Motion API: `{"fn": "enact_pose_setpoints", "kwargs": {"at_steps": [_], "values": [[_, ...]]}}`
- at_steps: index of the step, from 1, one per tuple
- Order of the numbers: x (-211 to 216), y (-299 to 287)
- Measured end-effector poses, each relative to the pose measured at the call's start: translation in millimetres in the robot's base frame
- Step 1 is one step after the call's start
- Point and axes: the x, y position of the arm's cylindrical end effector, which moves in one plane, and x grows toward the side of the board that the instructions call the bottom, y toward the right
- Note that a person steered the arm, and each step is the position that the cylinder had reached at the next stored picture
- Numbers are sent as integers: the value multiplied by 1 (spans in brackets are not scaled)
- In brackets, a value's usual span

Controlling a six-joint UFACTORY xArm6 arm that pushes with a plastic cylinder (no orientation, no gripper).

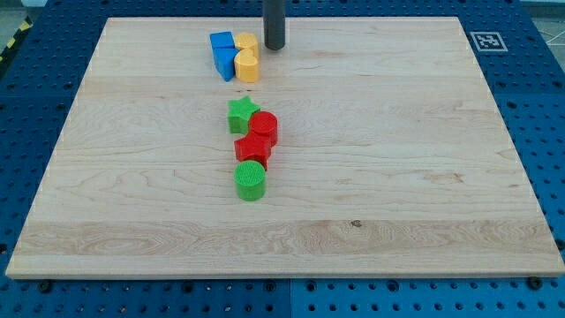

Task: Push the green star a bit down

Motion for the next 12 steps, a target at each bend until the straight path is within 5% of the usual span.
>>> {"fn": "enact_pose_setpoints", "kwargs": {"at_steps": [9,12], "values": [[38,145],[61,121]]}}
